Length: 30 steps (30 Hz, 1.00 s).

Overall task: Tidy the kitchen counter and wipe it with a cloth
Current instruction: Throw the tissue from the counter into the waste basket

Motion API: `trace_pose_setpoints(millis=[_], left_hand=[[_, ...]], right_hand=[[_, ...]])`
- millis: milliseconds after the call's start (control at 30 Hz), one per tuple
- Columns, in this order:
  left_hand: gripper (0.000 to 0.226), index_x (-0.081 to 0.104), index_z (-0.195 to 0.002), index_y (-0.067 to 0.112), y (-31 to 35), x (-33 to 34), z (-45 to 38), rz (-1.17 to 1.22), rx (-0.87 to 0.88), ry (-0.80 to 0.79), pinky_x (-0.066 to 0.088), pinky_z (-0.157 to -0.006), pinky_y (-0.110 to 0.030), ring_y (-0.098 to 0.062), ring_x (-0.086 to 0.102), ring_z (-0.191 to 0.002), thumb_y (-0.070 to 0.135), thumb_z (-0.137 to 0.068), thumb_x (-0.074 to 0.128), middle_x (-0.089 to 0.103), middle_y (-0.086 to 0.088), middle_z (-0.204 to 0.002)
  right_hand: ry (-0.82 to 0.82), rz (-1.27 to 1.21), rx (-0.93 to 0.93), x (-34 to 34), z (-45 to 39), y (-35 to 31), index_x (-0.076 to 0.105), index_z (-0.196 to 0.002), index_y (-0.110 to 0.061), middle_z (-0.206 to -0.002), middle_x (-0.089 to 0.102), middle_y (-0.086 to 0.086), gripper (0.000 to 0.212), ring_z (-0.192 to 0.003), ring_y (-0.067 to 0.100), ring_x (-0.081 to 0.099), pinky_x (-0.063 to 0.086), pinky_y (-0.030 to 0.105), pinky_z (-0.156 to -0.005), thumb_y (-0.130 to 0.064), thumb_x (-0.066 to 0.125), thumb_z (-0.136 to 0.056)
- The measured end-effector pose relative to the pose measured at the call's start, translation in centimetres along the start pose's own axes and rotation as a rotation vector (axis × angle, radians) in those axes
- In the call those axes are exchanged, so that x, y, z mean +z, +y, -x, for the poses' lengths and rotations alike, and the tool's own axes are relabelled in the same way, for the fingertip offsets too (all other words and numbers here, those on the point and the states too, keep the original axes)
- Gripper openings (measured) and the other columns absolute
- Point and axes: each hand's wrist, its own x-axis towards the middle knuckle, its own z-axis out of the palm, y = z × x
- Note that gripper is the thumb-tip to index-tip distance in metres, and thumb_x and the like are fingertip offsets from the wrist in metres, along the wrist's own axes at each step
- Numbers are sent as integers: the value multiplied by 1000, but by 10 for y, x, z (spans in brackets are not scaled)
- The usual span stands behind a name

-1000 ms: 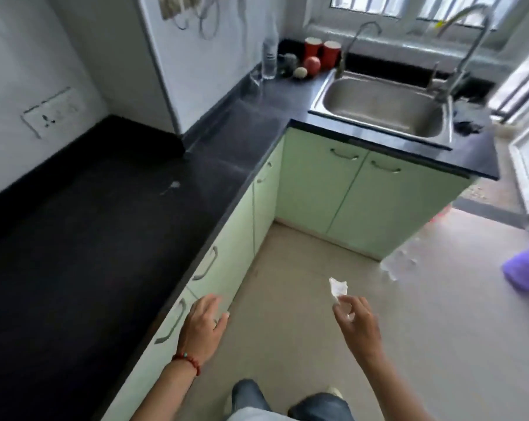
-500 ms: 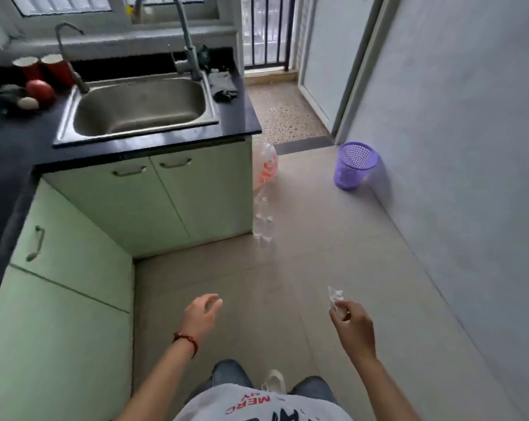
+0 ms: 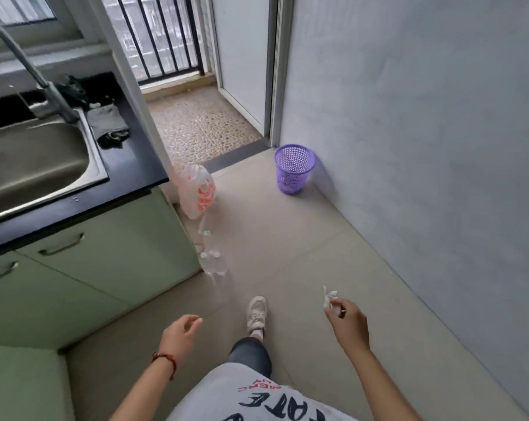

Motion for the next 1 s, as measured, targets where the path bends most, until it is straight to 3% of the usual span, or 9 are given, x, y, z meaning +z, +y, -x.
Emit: trace_pose_setpoints(millis=[167,333,467,600,667,767,867,1000], left_hand=[[24,65,-104,9,60,-24,-90,12,-59,-14,40,-87,-30,-26,59,-105,24,-89,52,67,-13,-110],[25,65,-104,6,152,-38,-177,1,16,-72,38,-76,-28,-22,58,-93,21,-90,52,68,-14,-106],[28,63,-106,3,232,-39,-248,38,62,-171,46,-88,-35,-29,63,-97,23,-90,52,68,-18,-106],[26,63,-104,3,319,-44,-312,54,154,-157,42,-78,-28,-22,60,-85,21,-90,51,64,-10,-91],[22,64,-99,4,352,-43,-348,78,174,-147,45,-78,-31,-22,60,-81,20,-90,52,63,-9,-85],[12,60,-85,13,386,-39,-397,73,174,-156,47,-82,-35,-23,59,-78,20,-89,52,62,-9,-82],[15,58,-75,17,407,-38,-431,57,116,-150,48,-82,-38,-23,57,-72,27,-86,54,61,-5,-74],[22,64,-86,2,426,-44,-474,99,13,-146,49,-86,-46,-23,56,-72,21,-88,54,60,-7,-72]], right_hand=[[-6,26,-1,0,-97,-69,68,-91,-7,-87,62,11,15,-80,29,58,37,26,-68,-17,66,-80],[-20,38,36,-6,-178,-119,66,-90,-6,-83,58,8,14,-76,25,54,36,27,-67,-16,65,-80],[7,-9,86,-9,-227,-141,62,-81,-14,-82,60,10,3,-75,27,55,38,28,-66,-15,65,-81],[20,-33,140,-5,-281,-155,57,-75,-19,-82,63,15,11,-75,30,56,38,30,-64,-15,65,-81],[20,-36,160,-3,-316,-162,57,-74,-19,-82,63,16,12,-75,30,56,38,30,-62,-16,66,-81],[10,-49,168,-3,-375,-176,57,-76,-20,-84,63,14,10,-77,30,57,39,31,-62,-16,65,-81],[-10,-49,173,-6,-434,-196,57,-77,-21,-84,63,12,10,-78,30,57,39,29,-63,-16,64,-81],[-31,-19,145,-6,-512,-231,64,-82,-16,-81,63,11,4,-76,29,56,37,28,-63,-19,65,-80]])
